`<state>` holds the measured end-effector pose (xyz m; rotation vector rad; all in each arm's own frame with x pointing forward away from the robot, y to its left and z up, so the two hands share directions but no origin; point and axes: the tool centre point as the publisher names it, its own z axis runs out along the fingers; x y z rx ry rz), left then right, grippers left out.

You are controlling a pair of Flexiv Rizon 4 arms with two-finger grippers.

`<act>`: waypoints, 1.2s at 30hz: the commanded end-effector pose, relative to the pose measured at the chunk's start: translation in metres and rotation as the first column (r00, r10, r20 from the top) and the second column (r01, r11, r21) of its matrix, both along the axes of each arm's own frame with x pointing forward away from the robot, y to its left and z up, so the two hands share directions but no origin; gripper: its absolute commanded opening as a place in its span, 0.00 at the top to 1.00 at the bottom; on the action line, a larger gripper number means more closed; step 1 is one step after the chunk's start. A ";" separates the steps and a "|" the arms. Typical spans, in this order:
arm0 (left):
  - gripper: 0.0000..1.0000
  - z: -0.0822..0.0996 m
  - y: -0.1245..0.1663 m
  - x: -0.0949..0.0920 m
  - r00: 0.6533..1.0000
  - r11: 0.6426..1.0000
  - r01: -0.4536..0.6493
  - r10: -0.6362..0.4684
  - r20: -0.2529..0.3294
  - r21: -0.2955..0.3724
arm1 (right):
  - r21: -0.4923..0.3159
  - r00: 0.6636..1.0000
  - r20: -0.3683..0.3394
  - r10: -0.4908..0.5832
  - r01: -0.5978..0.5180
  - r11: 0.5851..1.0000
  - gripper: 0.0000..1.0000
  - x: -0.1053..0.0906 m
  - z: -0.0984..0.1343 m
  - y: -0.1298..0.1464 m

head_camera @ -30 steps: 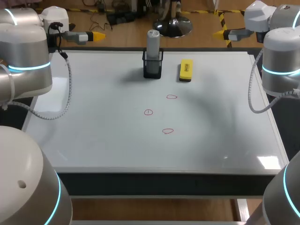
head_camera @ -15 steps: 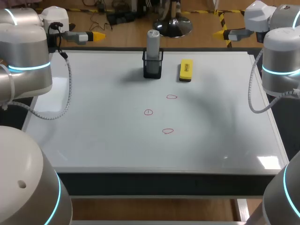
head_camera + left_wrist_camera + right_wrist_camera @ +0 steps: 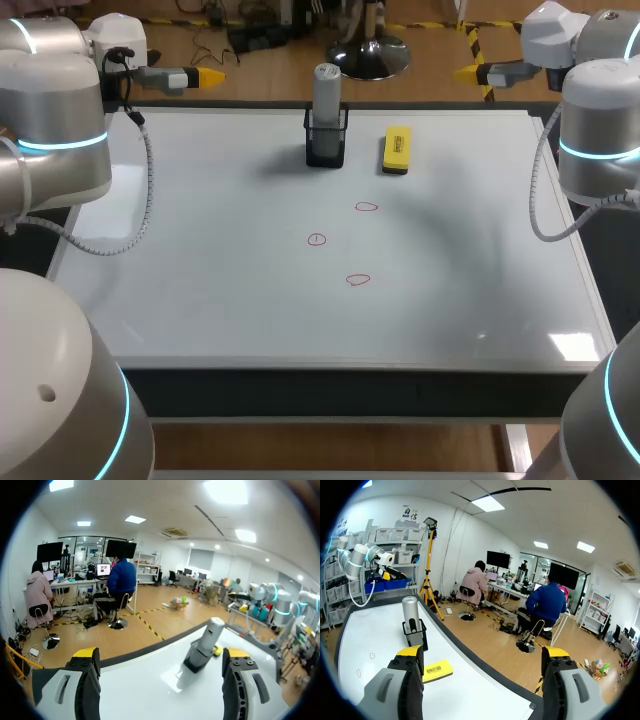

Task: Pick up the inspection probe, press it on each red-marked spot on the whiteboard one by one, put down the probe, pick up the eraser, and wipe off all the red marks.

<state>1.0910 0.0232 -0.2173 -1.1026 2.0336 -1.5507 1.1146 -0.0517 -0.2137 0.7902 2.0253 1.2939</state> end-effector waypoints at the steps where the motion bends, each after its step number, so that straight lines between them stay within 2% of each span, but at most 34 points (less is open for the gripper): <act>1: 0.00 0.000 0.000 0.000 1.000 1.000 0.000 0.000 -0.001 0.000 | -0.001 1.000 -0.002 0.001 -0.001 1.000 0.00 0.000 0.000 0.000; 6: 0.00 0.005 -0.017 0.001 0.994 0.994 0.106 -0.107 0.022 0.033 | -0.001 1.000 -0.002 0.001 -0.001 1.000 0.00 0.000 0.000 0.000; 8: 0.00 0.008 -0.023 0.000 0.987 0.989 0.145 -0.147 0.062 0.032 | -0.001 1.000 -0.002 0.001 -0.001 1.000 0.00 0.000 0.000 0.000; 11: 0.00 0.011 -0.034 -0.001 0.971 0.975 0.218 -0.222 0.088 0.052 | -0.001 1.000 -0.002 0.001 -0.001 1.000 0.00 0.000 0.000 0.000; 16: 0.00 0.013 -0.055 -0.003 0.919 0.926 0.372 -0.377 0.119 0.064 | -0.001 1.000 -0.002 0.001 -0.001 1.000 0.00 0.000 0.000 0.000; 24: 0.00 0.010 -0.087 -0.003 0.827 0.842 0.537 -0.537 0.166 0.052 | -0.001 1.000 -0.002 0.001 -0.001 1.000 0.00 0.000 0.000 0.000; 32: 0.00 0.004 -0.111 0.005 0.757 0.774 0.632 -0.625 0.189 0.032 | -0.001 1.000 -0.002 0.001 -0.001 1.000 0.00 0.000 0.000 0.000; 36: 0.00 -0.004 -0.125 0.010 0.729 0.743 0.669 -0.655 0.198 -0.006 | -0.001 1.000 -0.002 0.001 -0.001 1.000 0.00 0.000 0.000 0.000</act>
